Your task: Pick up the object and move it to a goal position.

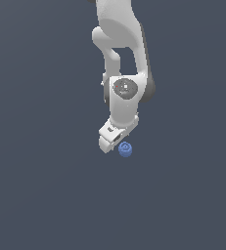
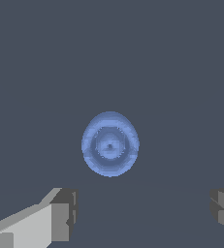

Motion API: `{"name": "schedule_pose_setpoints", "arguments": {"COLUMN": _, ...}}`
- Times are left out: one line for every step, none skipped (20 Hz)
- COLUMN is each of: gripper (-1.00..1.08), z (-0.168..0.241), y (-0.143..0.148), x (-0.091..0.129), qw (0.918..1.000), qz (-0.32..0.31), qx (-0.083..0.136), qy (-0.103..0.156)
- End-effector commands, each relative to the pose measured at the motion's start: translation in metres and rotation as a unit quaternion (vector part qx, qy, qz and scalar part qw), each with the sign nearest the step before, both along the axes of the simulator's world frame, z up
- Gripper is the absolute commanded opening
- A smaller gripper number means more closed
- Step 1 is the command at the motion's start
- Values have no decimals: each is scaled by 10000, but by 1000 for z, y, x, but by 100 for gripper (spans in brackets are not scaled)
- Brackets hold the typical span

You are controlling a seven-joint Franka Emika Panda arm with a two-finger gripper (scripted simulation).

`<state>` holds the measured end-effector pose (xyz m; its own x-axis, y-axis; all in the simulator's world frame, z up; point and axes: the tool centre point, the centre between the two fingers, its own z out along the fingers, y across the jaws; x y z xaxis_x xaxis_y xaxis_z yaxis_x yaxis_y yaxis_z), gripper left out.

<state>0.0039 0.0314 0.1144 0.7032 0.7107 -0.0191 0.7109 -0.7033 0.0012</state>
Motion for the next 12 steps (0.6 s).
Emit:
{"name": "schedule_pose_setpoints", "arguments": {"gripper": 100, "z": -3, "y": 5, "x": 0, "qw": 9992, "qz": 406, "qx": 11, "qy": -3}}
{"name": "schedule_pose_setpoints", "arguments": {"gripper": 100, "z": -5, "y": 7, "x": 1, "qw": 9984, "qz": 564, "qx": 16, "qy": -5}}
{"name": "schedule_pose_setpoints", "arguments": {"gripper": 100, "z": -6, "y": 9, "x": 1, "qw": 9974, "qz": 722, "qx": 21, "qy": -6}}
{"name": "schedule_pose_setpoints", "arguments": {"gripper": 100, "z": -7, "y": 11, "x": 1, "qw": 9961, "qz": 879, "qx": 26, "qy": -8}}
{"name": "schedule_pose_setpoints", "arguments": {"gripper": 100, "z": -9, "y": 13, "x": 1, "qw": 9946, "qz": 1036, "qx": 31, "qy": -10}}
{"name": "schedule_pose_setpoints", "arguments": {"gripper": 100, "z": -10, "y": 15, "x": 1, "qw": 9930, "qz": 1184, "qx": 36, "qy": -12}}
{"name": "schedule_pose_setpoints", "arguments": {"gripper": 100, "z": -11, "y": 17, "x": 1, "qw": 9912, "qz": 1325, "qx": 41, "qy": -15}}
{"name": "schedule_pose_setpoints", "arguments": {"gripper": 100, "z": -12, "y": 18, "x": 2, "qw": 9893, "qz": 1457, "qx": 46, "qy": -17}}
{"name": "schedule_pose_setpoints", "arguments": {"gripper": 100, "z": -13, "y": 20, "x": 2, "qw": 9874, "qz": 1581, "qx": 51, "qy": -20}}
{"name": "schedule_pose_setpoints", "arguments": {"gripper": 100, "z": -14, "y": 22, "x": 2, "qw": 9855, "qz": 1696, "qx": 55, "qy": -22}}
{"name": "schedule_pose_setpoints", "arguments": {"gripper": 100, "z": -15, "y": 23, "x": 2, "qw": 9836, "qz": 1804, "qx": 59, "qy": -25}}
{"name": "schedule_pose_setpoints", "arguments": {"gripper": 100, "z": -15, "y": 24, "x": 2, "qw": 9817, "qz": 1903, "qx": 63, "qy": -27}}
